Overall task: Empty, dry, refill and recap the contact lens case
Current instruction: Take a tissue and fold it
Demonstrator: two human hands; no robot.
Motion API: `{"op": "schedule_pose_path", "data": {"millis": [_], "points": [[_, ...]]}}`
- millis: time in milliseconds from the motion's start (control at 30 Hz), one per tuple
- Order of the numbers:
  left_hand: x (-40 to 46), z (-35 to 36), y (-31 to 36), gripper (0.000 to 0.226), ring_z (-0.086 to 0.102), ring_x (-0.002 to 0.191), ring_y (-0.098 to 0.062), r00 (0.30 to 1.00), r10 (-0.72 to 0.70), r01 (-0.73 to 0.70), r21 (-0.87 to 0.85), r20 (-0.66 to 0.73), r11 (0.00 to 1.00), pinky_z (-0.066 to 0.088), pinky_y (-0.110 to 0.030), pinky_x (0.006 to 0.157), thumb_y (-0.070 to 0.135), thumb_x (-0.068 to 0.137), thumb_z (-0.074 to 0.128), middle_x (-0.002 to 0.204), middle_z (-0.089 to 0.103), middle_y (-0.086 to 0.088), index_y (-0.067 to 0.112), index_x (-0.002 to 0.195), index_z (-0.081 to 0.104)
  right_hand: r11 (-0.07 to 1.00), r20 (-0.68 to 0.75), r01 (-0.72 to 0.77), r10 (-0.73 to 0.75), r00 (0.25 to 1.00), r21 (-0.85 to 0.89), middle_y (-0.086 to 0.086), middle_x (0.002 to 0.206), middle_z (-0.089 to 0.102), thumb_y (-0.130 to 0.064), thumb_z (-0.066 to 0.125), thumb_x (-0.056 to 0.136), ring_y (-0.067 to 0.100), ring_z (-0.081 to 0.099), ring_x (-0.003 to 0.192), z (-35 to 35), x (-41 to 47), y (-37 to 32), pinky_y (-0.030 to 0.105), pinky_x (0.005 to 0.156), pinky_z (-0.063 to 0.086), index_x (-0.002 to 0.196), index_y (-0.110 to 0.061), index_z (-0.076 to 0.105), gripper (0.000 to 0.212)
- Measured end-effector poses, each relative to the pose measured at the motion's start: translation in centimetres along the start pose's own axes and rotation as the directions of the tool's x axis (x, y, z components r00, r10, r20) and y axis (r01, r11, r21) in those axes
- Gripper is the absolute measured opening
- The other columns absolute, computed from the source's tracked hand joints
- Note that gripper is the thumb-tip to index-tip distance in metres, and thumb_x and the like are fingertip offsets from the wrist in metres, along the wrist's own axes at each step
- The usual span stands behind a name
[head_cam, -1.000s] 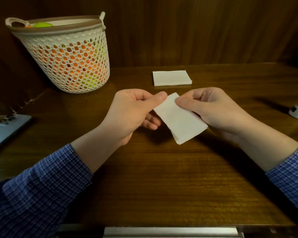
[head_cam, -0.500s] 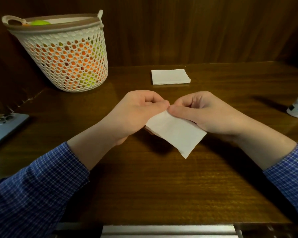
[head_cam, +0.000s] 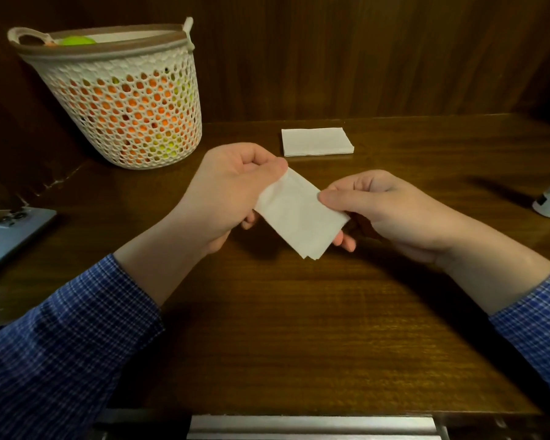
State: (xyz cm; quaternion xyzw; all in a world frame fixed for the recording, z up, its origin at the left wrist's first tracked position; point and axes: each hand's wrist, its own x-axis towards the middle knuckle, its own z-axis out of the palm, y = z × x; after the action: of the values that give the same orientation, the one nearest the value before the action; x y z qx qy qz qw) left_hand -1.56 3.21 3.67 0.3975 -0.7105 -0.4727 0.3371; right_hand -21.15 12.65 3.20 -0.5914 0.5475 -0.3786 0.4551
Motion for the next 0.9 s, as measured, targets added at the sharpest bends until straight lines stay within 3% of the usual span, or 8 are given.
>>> {"op": "schedule_pose_path", "data": {"millis": [67,200,333,433,567,733,800,900], "points": [[0.1,-0.3,0.1,0.021,0.052,0.043,-0.008,1.0,0.019,-0.019,-0.007,-0.005,1.0,0.035,-0.015,0.037,0.035,0.101,0.061,0.091,0.072,-0.005,0.017,0.102,0.072,1.0,0.032,0.0,-0.001,0.999,0.026,0.007,0.068,0.068,-0.024,0.048,0.108,0.013,0.058,0.058,-0.1,-0.1,0.0,0.038,0.077,0.05,0.077,-0.011,0.071,0.042],[0.3,-0.7,0.2,0.021,0.05,0.045,-0.008,1.0,0.018,-0.018,-0.012,0.004,1.0,0.034,-0.015,0.037,0.036,0.102,0.06,0.093,0.071,-0.005,0.018,0.103,0.071,1.0,0.052,-0.003,0.003,0.999,0.001,0.008,0.07,0.068,-0.028,0.044,0.109,0.013,0.058,0.059,-0.5,-0.1,0.2,0.028,0.071,0.052,0.087,0.007,0.068,0.047],[0.2,-0.5,-0.1,0.023,0.053,0.046,-0.006,0.998,0.045,-0.043,-0.036,0.046,0.998,0.036,-0.015,0.038,0.035,0.103,0.057,0.08,0.071,0.001,0.017,0.101,0.07,0.998,0.048,-0.017,0.014,0.999,0.058,0.003,0.081,0.076,-0.038,0.049,0.105,0.016,0.069,0.072,0.0,-0.1,0.1,0.023,0.065,0.056,0.102,-0.008,0.07,0.037],[0.0,0.0,-0.2,0.023,0.054,0.049,-0.007,0.993,0.065,-0.062,-0.034,0.1,0.997,0.037,-0.017,0.037,0.035,0.104,0.056,0.073,0.069,0.003,0.015,0.101,0.069,1.0,0.024,-0.004,0.003,1.0,0.031,-0.007,0.087,0.076,-0.043,0.057,0.098,0.009,0.072,0.08,0.4,-0.2,0.1,0.018,0.061,0.054,0.111,-0.005,0.066,0.041],[-0.5,1.0,-0.4,0.023,0.058,0.053,-0.004,0.993,0.077,-0.078,0.002,0.085,0.997,0.04,-0.016,0.041,0.037,0.105,0.053,0.07,0.065,0.007,0.018,0.101,0.065,0.997,0.096,-0.027,0.02,0.995,0.066,-0.001,0.089,0.076,-0.045,0.055,0.097,0.014,0.072,0.076,1.3,-0.3,0.1,0.023,0.058,0.056,0.122,-0.01,0.058,0.044],[-0.8,2.0,-0.7,0.016,0.067,0.076,-0.006,0.99,0.137,-0.138,0.1,0.015,0.985,0.051,-0.017,0.058,0.039,0.106,0.05,0.086,0.066,0.011,0.031,0.094,0.058,0.996,0.14,-0.035,0.024,0.99,0.08,0.001,0.072,0.074,-0.037,0.043,0.109,0.013,0.067,0.059,2.9,-0.3,0.3,0.024,0.053,0.054,0.122,-0.01,0.053,0.031],[-0.7,1.9,-0.6,0.014,0.068,0.079,-0.016,0.986,0.166,-0.165,0.112,0.002,0.98,0.052,-0.022,0.06,0.037,0.105,0.052,0.085,0.068,0.002,0.03,0.094,0.057,0.996,0.122,-0.042,0.031,0.992,0.084,0.003,0.076,0.077,-0.039,0.044,0.109,0.016,0.072,0.063,2.9,-0.3,0.2,0.025,0.055,0.056,0.117,-0.011,0.057,0.032],[-0.6,1.6,-0.4,0.013,0.067,0.077,-0.019,0.975,0.219,-0.212,0.132,-0.038,0.968,0.05,-0.019,0.056,0.034,0.105,0.054,0.082,0.067,-0.002,0.029,0.093,0.056,0.993,0.09,-0.052,0.042,0.995,0.109,0.005,0.089,0.079,-0.043,0.05,0.106,0.023,0.078,0.08,2.7,-0.2,0.2,0.029,0.063,0.061,0.116,-0.01,0.061,0.036]]}}
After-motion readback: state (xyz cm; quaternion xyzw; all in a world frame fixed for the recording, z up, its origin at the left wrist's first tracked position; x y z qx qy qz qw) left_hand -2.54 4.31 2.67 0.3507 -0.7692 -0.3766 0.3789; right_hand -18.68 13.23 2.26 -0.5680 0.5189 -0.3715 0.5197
